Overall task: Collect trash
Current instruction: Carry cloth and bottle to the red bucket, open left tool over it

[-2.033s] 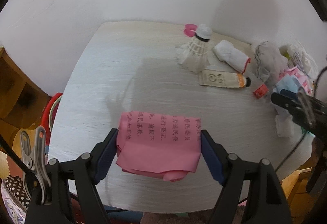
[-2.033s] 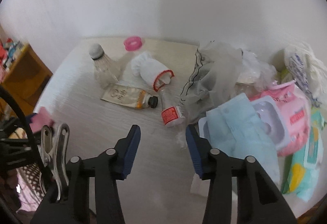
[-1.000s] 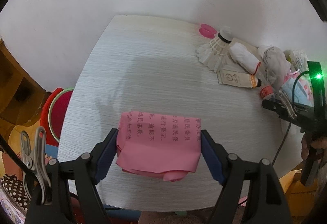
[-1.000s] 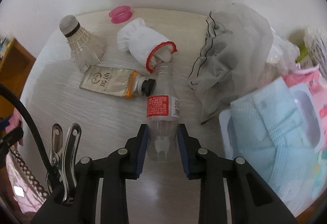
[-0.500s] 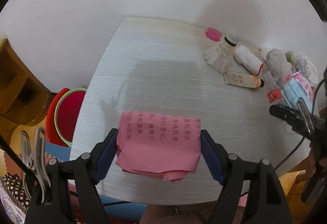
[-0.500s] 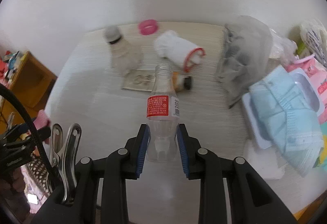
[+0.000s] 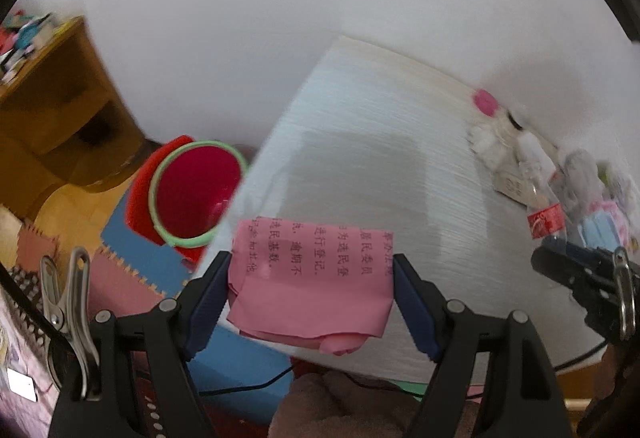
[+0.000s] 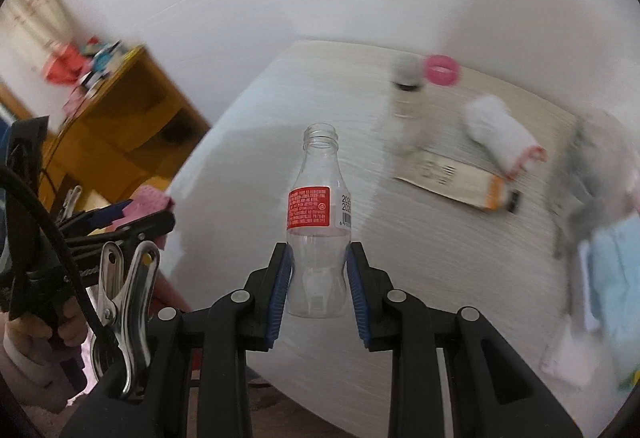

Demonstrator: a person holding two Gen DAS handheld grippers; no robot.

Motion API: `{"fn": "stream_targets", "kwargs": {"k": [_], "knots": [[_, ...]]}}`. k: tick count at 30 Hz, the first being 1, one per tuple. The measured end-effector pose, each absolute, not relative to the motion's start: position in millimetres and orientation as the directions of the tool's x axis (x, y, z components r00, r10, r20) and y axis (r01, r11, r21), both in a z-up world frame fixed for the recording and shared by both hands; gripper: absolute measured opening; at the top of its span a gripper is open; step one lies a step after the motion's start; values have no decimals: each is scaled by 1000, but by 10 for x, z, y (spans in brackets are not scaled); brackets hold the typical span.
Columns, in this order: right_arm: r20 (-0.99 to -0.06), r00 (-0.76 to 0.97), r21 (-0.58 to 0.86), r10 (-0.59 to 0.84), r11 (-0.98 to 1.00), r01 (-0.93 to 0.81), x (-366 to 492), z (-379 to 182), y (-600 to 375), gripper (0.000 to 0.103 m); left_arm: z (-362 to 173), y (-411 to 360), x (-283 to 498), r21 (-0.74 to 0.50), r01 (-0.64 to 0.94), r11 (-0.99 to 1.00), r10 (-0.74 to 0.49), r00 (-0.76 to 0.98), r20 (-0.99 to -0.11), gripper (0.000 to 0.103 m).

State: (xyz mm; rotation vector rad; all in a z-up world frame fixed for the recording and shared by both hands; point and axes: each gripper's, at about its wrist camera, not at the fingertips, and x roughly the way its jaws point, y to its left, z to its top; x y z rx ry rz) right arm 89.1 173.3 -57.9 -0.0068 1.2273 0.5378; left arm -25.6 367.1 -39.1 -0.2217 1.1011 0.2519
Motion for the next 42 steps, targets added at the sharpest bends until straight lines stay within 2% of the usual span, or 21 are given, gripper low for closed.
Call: {"fn": "stream_targets", "kwargs": {"k": [11,16,24,28,35,42], "knots": [[-860,139,331,490,745,-578,813,-474,2448,30,-261,4387,-705,-9,-507,862,229,404,-886,81],[-846,115,345,521,699,-626,756,-427,2775,30,-230,4710,-786,28,-534,845,279,396,-875,81],[-846,100,331,523,664,-671,738,-431,3361,30,-316,5261,-731,27,-537,843,270,379,-885,81],[-835,69,370,545,650,-664,776,-451,3691,30,-437,5542,-664,6,-514,857,243,395,-886,81],[-838,84,343,540,639,-689,900,-542,4312,30,-794,5938,-389,-1,-459,889,209,407,-889,81],[-873,78,314,481,678,-665,1105,-891,4808,30,-1364,6226,-82,-30,-404,914,148,401,-904,81]]}}
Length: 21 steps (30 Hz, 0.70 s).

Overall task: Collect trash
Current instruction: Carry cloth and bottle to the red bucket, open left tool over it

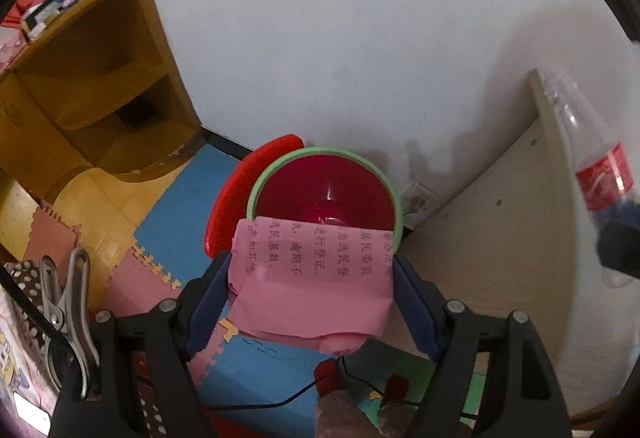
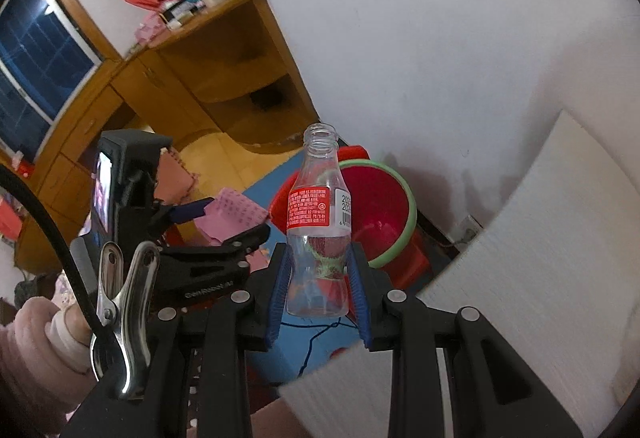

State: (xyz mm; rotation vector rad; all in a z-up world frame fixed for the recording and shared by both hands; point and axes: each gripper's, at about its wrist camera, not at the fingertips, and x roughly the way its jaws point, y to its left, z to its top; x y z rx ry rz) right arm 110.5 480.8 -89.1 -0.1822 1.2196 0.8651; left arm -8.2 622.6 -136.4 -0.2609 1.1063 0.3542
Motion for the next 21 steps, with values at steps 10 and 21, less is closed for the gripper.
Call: {"fn": "stream_targets", "kwargs": {"k": [10,21], "knots": [[-925,47,270,377,738,-618,1352,-1468,5201,30,-2282,6460,412,-103,-357,929,40,372,-927,81],[-946,27,250,324,779,-575,1582,-1770,5321,30,-2729,6579,859,-131,-344,930,-3,349,-937,90]]}}
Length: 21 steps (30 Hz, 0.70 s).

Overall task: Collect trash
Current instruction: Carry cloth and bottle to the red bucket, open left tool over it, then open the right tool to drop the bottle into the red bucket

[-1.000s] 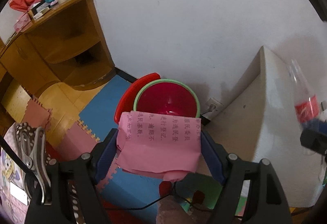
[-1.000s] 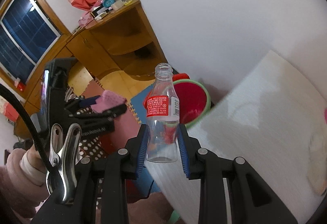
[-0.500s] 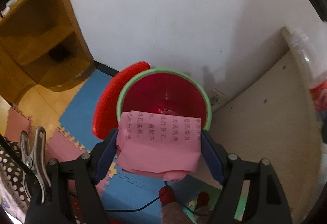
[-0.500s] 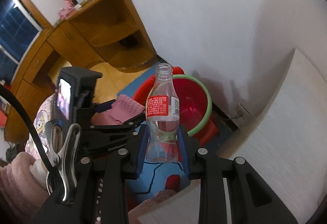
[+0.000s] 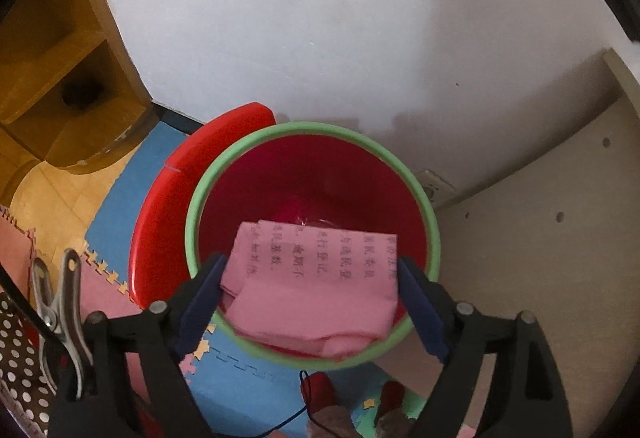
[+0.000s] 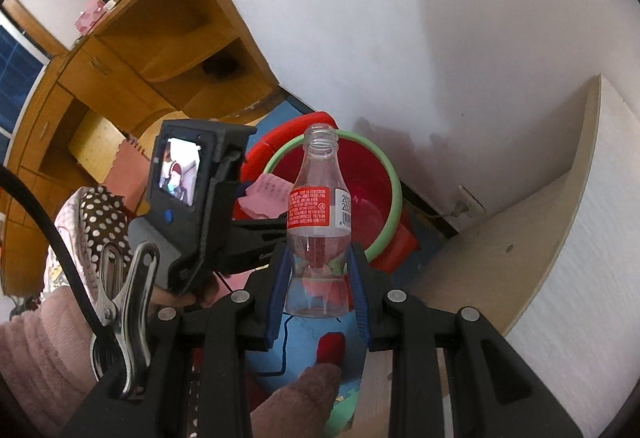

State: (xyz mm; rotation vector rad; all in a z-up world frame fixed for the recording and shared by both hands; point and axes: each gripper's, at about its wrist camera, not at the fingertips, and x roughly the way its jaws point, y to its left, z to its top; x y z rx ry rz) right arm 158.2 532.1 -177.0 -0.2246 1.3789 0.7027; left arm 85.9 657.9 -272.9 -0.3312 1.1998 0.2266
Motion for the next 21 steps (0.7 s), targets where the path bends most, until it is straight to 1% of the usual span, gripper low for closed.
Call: {"fn": "stream_targets", "kwargs": {"k": [5,13,21], "knots": [[-951,21,244,309,790,-563,1589,-1839,5308,30,-2773,6607,900,-136,-340,931,-7,353,-935,97],[-953,-2,255,303,797,-548,1633,-1925,5360,30,-2681,6665,794,-130,-367,921,2,338,-941,97],[-959,-54,260,278,788,-558,1662,-2145,5506,30,-2494,6898,399,-140,-487,862,28,322,-946,97]]}}
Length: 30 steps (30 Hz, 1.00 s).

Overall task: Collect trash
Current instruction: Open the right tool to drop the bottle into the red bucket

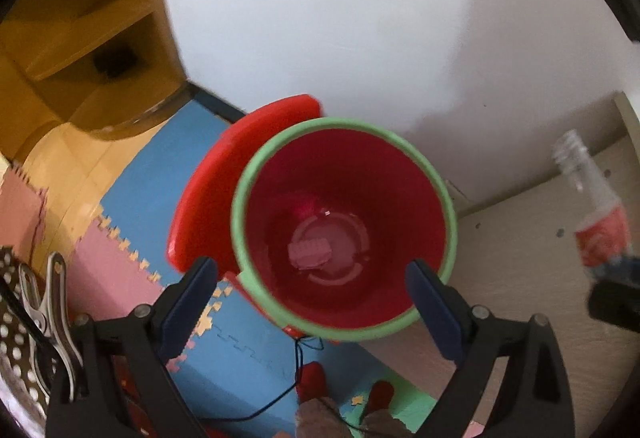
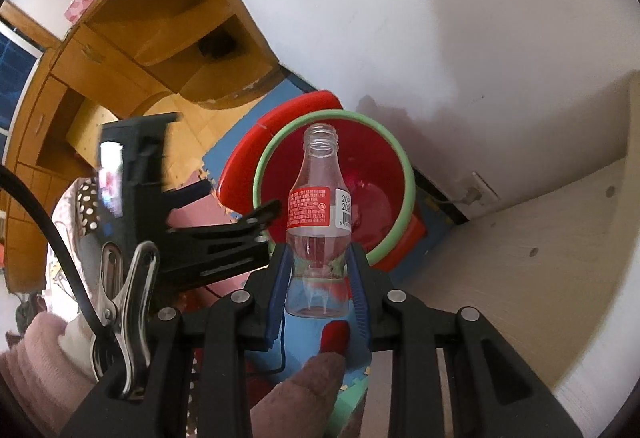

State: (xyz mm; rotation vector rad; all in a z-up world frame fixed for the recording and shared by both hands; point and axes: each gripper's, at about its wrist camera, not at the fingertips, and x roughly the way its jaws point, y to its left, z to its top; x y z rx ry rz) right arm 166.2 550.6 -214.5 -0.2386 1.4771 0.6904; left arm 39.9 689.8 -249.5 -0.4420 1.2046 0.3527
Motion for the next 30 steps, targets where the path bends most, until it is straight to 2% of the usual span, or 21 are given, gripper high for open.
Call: {"fn": "stream_targets", "kwargs": {"k": [8,15,20,24,30], "knots": [[-969,-127,245,212,771,-587,1755,-2428,5793,30,-2384,7092,10,-152,-570,808,36,304,-952,97],[-967,-174,256,188,759,-599,1808,-2616,6014,30,-2357,7140,-88,-148,-581,801,38,296,-955,97],[-975,-141,222,171,769,-599,1808,-2642,6062,31,-2340,7136,-98,-151,-574,805,33,298,-954,97],[-976,-125,217,177,789,-575,1804,-2614,6050,47,-2299,7095,-104,-156,-567,809,26,299,-954,97],[-976,-105,218,193,799,-560,1792,-2519,6036,49,-2252,7053,-87,-158,-553,818,20,302,-953,97]]}}
